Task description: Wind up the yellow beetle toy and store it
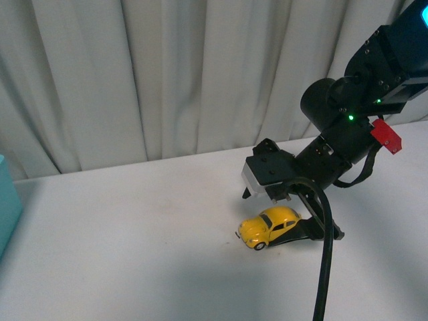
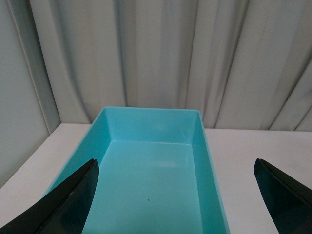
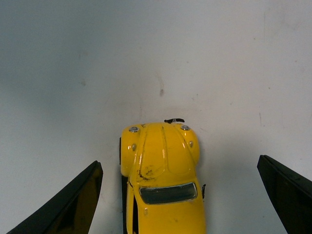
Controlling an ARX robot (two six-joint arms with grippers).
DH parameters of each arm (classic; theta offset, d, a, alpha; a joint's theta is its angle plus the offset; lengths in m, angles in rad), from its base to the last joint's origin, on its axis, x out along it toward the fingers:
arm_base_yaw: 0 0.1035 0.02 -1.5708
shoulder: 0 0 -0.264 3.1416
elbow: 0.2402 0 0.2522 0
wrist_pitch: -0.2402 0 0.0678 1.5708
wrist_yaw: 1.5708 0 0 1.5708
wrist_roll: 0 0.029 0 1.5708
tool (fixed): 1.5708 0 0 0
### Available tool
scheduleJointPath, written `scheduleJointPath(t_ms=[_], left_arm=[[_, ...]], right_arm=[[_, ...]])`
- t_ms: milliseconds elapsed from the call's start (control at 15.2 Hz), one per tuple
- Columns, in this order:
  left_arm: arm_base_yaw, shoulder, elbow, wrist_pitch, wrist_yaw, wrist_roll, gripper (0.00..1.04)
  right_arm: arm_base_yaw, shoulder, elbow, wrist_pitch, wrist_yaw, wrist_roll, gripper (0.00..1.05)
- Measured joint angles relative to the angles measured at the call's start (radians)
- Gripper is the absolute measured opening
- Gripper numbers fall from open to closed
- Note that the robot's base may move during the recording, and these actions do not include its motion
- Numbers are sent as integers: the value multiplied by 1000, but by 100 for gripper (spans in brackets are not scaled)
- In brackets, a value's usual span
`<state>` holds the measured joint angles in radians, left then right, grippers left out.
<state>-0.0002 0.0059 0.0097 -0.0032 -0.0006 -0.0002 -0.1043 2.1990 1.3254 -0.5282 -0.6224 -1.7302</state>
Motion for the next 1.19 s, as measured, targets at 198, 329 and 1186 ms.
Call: scheduleJointPath(t_ms=[198,329,1186], left_arm=[[0,0,0,0,0,0,98],[0,0,0,0,0,0,98],[0,0,0,0,0,0,98]], right_arm=[[-7,19,49,-47,47,0,98],[-14,26,63,-48,71,0,98],[-22,35,47,-69,87,0,38]])
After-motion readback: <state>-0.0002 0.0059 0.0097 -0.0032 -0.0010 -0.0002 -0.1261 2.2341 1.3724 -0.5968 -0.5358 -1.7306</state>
